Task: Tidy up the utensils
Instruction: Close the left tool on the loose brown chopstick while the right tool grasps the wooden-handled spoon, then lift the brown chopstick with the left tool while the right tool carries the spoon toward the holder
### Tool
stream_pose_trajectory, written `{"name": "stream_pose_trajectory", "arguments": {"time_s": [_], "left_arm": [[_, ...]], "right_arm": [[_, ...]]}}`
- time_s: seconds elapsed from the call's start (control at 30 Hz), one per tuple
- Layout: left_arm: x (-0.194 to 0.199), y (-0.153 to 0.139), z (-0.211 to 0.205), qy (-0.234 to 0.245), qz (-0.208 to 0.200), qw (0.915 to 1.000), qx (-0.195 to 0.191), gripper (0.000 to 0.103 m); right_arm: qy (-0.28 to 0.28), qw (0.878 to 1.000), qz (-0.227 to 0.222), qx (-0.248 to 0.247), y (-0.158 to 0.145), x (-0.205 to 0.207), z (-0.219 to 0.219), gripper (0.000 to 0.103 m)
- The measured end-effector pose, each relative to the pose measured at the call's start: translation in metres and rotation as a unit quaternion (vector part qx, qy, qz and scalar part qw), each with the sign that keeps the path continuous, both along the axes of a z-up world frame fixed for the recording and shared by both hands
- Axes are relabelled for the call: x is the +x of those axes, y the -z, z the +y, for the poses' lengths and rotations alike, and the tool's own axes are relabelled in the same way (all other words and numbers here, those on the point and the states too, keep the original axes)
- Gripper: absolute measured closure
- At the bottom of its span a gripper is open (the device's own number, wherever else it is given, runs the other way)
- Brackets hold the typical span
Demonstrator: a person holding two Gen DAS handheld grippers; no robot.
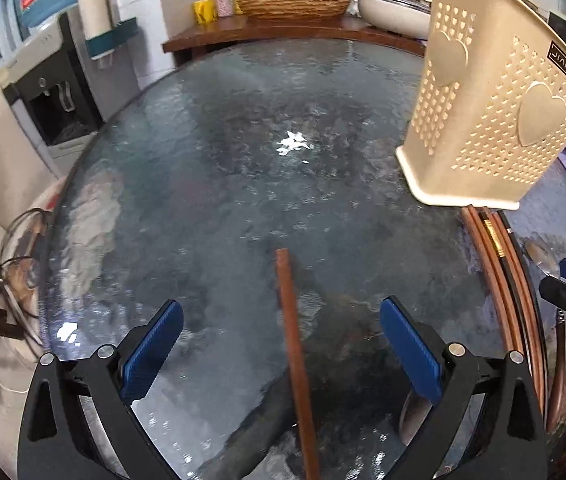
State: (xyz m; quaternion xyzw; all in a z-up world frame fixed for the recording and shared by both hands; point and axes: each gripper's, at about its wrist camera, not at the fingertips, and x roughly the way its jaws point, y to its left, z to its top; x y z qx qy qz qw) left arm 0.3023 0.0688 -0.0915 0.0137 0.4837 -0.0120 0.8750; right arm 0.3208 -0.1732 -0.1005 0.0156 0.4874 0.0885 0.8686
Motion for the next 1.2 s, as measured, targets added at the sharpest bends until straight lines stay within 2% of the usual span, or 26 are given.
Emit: {"name": "stream_pose_trajectory", "arguments": {"time_s": [0.07,0.2,0.27,0.33,0.47,0.6,0.7,0.77,0.8,1.03,1.2], "left_arm": [[0.0,0.003,-0.003,0.002,0.004,1.0,-0.002,0.014],[0.003,0.002,-0.008,0.012,0.002,0.9999,0.001,0.019],[0.004,0.0,-0.011,0.016,0.004,0.9999,0.001,0.031],[0.007,-0.002,-0.015,0.021,0.007,0.9997,0.0,0.038],[0.011,-0.006,-0.018,0.033,0.01,0.9993,-0.013,0.054],[0.014,-0.008,-0.016,0.043,0.015,0.9985,-0.031,0.06],[0.021,-0.009,-0.012,0.043,0.018,0.9983,-0.034,0.069],[0.025,-0.01,-0.009,0.045,0.022,0.9978,-0.042,0.082],[0.026,-0.01,-0.007,0.047,0.024,0.9975,-0.047,0.084],[0.029,-0.007,-0.004,0.049,0.025,0.9974,-0.046,0.095],[0.027,-0.008,-0.005,0.05,0.023,0.9968,-0.058,0.095]], "right_arm": [[-0.001,1.0,0.004,0.002,-0.001,0.002,0.0,0.045],[-0.002,1.0,0.013,0.007,-0.004,0.011,-0.002,0.05],[-0.005,1.0,0.015,0.004,-0.005,0.014,0.001,0.053],[-0.01,1.0,0.017,0.001,-0.006,0.017,0.005,0.057],[-0.014,1.0,0.02,-0.001,-0.006,0.02,0.009,0.058],[-0.017,1.0,0.024,0.006,-0.007,0.02,0.01,0.058],[-0.018,0.999,0.027,0.014,-0.007,0.024,0.006,0.058],[-0.019,0.999,0.028,0.015,-0.007,0.024,0.005,0.058],[-0.02,0.999,0.028,0.014,-0.008,0.025,0.003,0.058],[-0.025,0.999,0.022,0.009,-0.007,0.022,0.007,0.058],[-0.023,0.999,0.015,0.015,-0.008,0.017,0.008,0.058]]}}
